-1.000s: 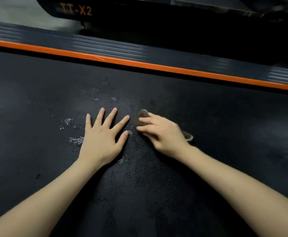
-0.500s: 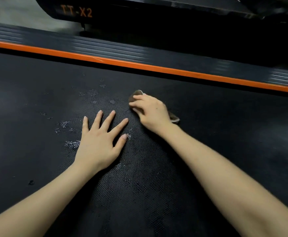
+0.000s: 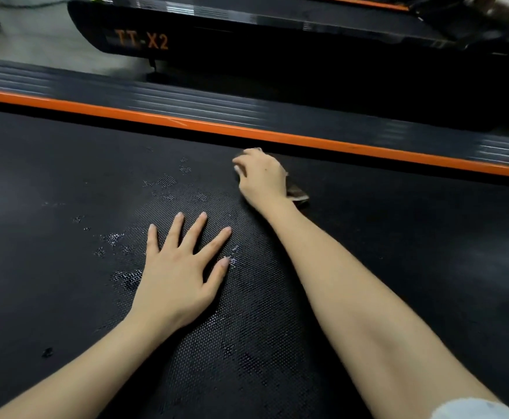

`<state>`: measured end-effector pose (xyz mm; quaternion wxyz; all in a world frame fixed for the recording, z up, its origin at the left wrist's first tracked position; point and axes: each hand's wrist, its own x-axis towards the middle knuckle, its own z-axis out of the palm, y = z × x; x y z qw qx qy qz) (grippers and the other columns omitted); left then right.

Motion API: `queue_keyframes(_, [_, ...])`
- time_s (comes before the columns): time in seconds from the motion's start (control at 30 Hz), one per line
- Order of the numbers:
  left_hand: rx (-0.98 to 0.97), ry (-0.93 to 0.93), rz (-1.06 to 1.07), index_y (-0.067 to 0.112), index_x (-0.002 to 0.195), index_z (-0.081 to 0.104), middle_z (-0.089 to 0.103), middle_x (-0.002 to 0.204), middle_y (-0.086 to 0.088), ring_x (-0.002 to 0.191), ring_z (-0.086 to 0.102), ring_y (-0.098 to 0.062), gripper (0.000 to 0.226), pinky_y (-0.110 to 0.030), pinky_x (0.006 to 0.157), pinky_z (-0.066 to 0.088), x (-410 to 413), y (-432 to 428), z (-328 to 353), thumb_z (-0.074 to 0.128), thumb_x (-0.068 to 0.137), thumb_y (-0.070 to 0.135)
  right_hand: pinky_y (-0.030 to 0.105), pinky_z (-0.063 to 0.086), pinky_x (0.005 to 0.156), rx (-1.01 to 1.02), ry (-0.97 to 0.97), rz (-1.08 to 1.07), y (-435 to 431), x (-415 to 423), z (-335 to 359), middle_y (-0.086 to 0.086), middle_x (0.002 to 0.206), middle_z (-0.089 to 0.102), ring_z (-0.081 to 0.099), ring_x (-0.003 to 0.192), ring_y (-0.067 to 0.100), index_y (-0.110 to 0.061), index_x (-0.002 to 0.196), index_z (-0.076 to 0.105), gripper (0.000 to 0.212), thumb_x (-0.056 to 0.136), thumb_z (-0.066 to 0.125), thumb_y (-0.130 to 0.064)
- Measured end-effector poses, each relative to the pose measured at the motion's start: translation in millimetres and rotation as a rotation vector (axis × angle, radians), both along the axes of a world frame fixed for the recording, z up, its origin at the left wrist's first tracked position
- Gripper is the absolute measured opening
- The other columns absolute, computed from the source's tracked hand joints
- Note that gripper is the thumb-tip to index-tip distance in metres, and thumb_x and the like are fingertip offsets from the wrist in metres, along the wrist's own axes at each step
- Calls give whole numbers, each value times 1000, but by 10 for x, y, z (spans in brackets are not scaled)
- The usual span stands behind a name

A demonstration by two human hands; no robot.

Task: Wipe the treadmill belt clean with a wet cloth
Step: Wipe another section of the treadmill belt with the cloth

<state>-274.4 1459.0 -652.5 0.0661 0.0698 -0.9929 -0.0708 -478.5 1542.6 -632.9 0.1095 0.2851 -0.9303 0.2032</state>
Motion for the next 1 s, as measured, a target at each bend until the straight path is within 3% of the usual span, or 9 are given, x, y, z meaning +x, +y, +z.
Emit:
queue_keyframes(0.1, [-7, 7, -11, 45, 141, 34, 34, 152, -3, 142, 24, -35, 55, -60, 113, 10, 13, -17, -11, 16, 92, 60, 31, 41, 94, 74, 14, 75, 246, -112, 30, -4, 131, 56, 51, 119, 21, -24, 114, 68, 26, 92, 53, -23])
queue_keyframes(0.23, [-8, 4, -2, 45, 141, 35, 34, 152, -3, 142, 24, -35, 55, -61, 113, 10, 0, 1, -22, 17, 92, 60, 32, 42, 92, 54, -10, -259, 907, -446, 56, -1, 132, 55, 53, 115, 28, -23, 113, 68, 26, 93, 51, -22])
queue_keyframes(0.3, [-10, 5, 8, 45, 141, 35, 33, 152, -3, 142, 22, -35, 55, -61, 113, 9, -13, 12, -21, 17, 92, 59, 34, 43, 90, 72, 15, -292, 825, -409, 35, 2, 128, 57, 54, 112, 30, -19, 110, 68, 25, 93, 50, -22])
queue_keyframes(0.5, [-9, -15, 16, 46, 141, 35, 33, 152, -3, 142, 23, -35, 57, -62, 113, 9, -16, 9, -10, 17, 89, 60, 38, 48, 93, -4, 69, 185, 585, 500, -38, 6, 106, 70, 66, 97, 28, -15, 92, 75, 26, 82, 52, -25])
queue_keyframes(0.63, [-19, -21, 11, 45, 142, 33, 31, 154, -3, 143, 21, -35, 59, -61, 113, 9, -19, -5, -4, 14, 89, 60, 37, 51, 89, 100, 89, 454, 1165, 1039, 43, 5, 110, 70, 66, 100, 26, -18, 97, 75, 31, 84, 49, -30])
queue_keyframes(0.77, [-7, -34, 30, 46, 144, 28, 24, 156, -2, 145, 12, -32, 65, -59, 114, 3, -20, 0, 0, 6, 85, 63, 36, 47, 94, 47, -69, -44, 1736, 611, 172, 1, 124, 63, 59, 114, 24, -21, 107, 71, 22, 88, 61, -20])
queue_keyframes(0.83, [-4, -38, 32, 46, 144, 27, 22, 157, -2, 145, 10, -32, 68, -59, 114, 1, -25, 7, 10, 3, 83, 63, 34, 43, 97, -5, -117, -155, 1556, 755, 153, -2, 124, 63, 56, 117, 21, -23, 106, 72, 21, 90, 58, -24])
queue_keyframes(0.9, [-12, -57, 31, 47, 144, 25, 20, 158, -1, 146, 8, -31, 71, -58, 114, 1, -30, 10, 18, 1, 80, 64, 40, 47, 96, -43, -130, -46, 1222, 1274, 120, 0, 113, 68, 61, 110, 26, -22, 96, 74, 21, 85, 57, -25])
queue_keyframes(1.0, [-19, -49, 26, 45, 144, 26, 20, 157, -2, 145, 10, -31, 66, -59, 113, 2, -19, 3, 27, 7, 84, 63, 57, 43, 92, -67, -65, 280, 1059, 2306, 5, 4, 106, 71, 63, 105, 38, -18, 89, 75, 19, 79, 59, -23])
